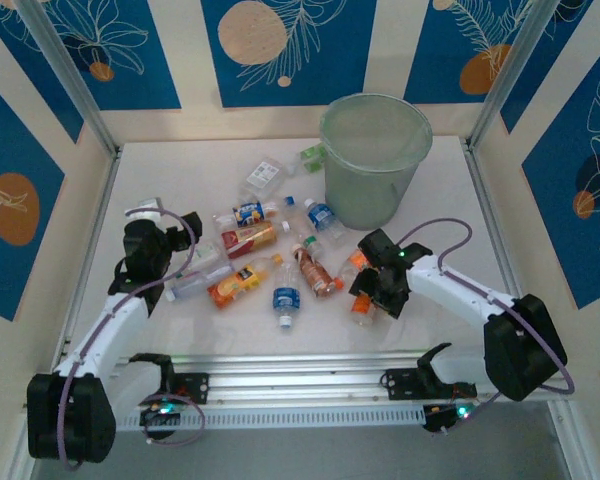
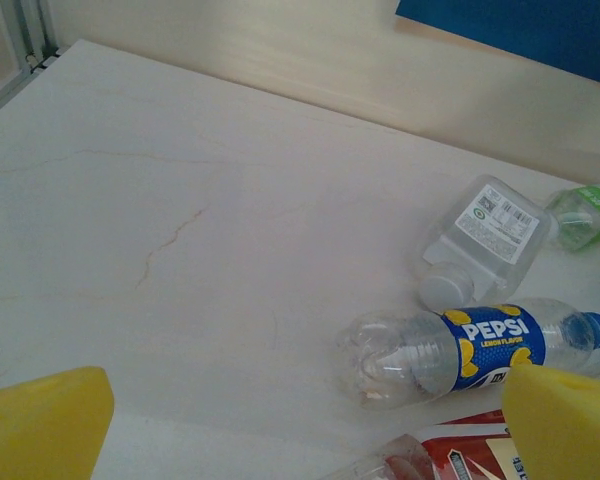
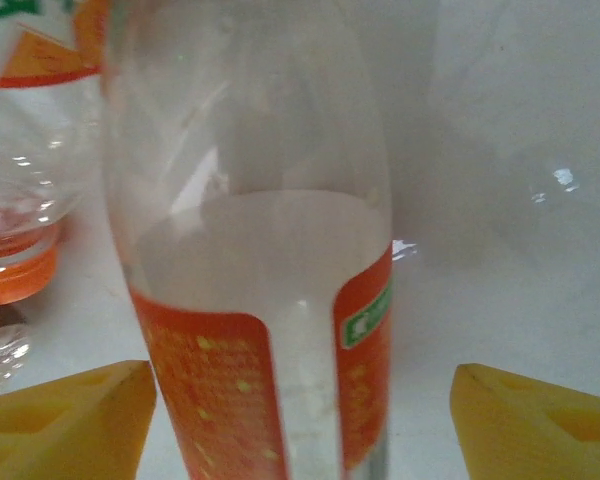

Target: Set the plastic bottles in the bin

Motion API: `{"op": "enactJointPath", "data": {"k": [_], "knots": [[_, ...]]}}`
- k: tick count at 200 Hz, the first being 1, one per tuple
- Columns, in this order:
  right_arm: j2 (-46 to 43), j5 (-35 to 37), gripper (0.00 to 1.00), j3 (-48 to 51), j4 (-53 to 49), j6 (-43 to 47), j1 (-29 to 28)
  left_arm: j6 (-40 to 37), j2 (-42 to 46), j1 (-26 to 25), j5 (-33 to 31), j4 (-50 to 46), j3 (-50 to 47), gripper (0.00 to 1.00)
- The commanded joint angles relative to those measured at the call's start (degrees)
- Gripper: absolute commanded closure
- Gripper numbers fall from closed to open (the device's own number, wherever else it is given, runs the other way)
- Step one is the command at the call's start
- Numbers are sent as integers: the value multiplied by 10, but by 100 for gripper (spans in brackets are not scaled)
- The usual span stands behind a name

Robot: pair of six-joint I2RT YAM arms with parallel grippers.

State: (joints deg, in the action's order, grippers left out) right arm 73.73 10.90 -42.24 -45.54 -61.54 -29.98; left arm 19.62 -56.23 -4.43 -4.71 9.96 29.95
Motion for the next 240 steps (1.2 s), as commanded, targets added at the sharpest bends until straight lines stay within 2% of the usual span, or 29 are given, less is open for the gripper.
{"op": "enactJointPath", "data": {"k": [1,71,144,194,240], "knots": [[8,-23,24,22,23,-5,12,1,8,-4,14,-2,5,0],[21,-16,25,45,49,11,59,1,15,-4,12,-4,-3,0],[-31,44,48,19,-19,25,71,-4,36,-4,15,-6,2,0],[-93,180,54,-114,-132,40,17,-5,43,-4,35,-2,6,1],[-82,314,56,-311,-153,131,-50,-3,39,-4,54,-5,16,0]]}}
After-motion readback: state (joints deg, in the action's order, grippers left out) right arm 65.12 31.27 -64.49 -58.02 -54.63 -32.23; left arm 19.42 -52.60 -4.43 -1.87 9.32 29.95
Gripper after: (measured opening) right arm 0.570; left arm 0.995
